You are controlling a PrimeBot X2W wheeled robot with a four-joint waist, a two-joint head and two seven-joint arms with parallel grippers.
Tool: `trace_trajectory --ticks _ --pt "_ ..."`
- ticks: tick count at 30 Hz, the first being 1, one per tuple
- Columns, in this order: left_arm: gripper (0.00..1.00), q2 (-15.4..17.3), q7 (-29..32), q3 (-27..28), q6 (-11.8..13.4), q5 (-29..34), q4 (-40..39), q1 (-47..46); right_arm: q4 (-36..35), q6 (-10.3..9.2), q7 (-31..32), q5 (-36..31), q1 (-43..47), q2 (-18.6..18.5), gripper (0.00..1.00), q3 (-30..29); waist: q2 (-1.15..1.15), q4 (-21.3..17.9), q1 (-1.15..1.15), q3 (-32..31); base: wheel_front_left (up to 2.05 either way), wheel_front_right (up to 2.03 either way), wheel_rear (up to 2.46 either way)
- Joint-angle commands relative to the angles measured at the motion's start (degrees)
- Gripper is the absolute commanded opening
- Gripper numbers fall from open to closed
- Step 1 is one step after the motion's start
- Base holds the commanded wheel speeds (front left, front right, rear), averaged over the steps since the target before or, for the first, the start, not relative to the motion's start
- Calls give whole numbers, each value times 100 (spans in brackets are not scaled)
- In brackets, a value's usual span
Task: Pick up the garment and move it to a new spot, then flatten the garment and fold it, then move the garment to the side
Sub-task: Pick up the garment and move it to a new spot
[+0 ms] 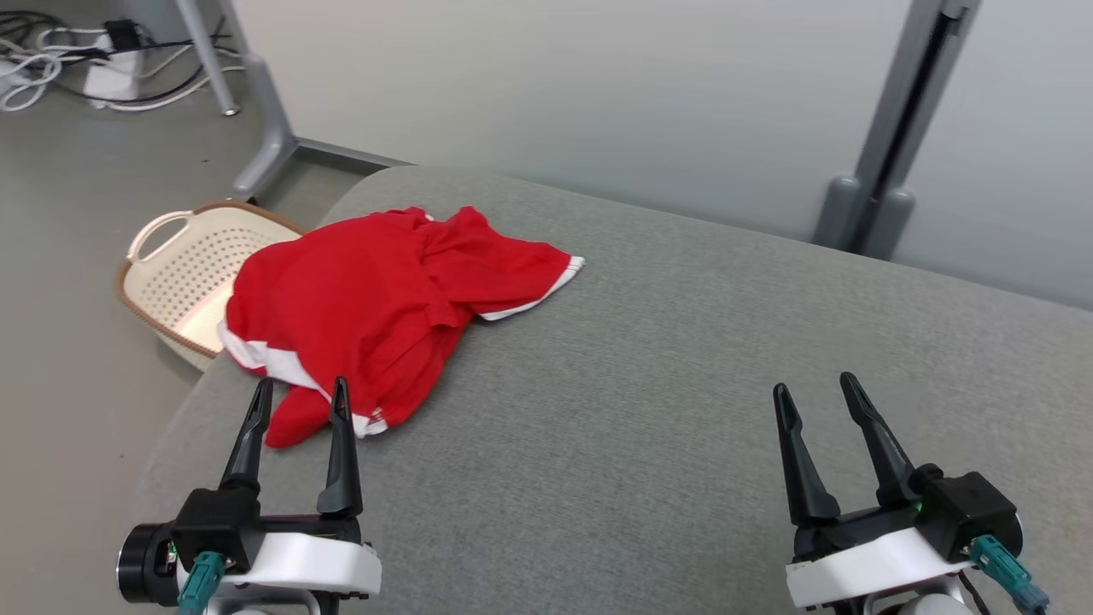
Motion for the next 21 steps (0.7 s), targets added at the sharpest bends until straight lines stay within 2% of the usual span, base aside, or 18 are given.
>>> trace_trajectory --ticks 1,10,21 --pt "100 16 -11 39 -29 40 5 54 0 0 -8 21 42 -14 100 31 0 435 0 -64 0 0 0" --pt "100 19 -11 318 40 14 -174 187 206 0 -8 108 -285 -14 100 412 0 613 0 64 0 0 0" --pt "100 18 -11 387 -51 71 -115 181 229 0 -8 198 -191 -14 100 365 0 560 0 -48 0 0 0"
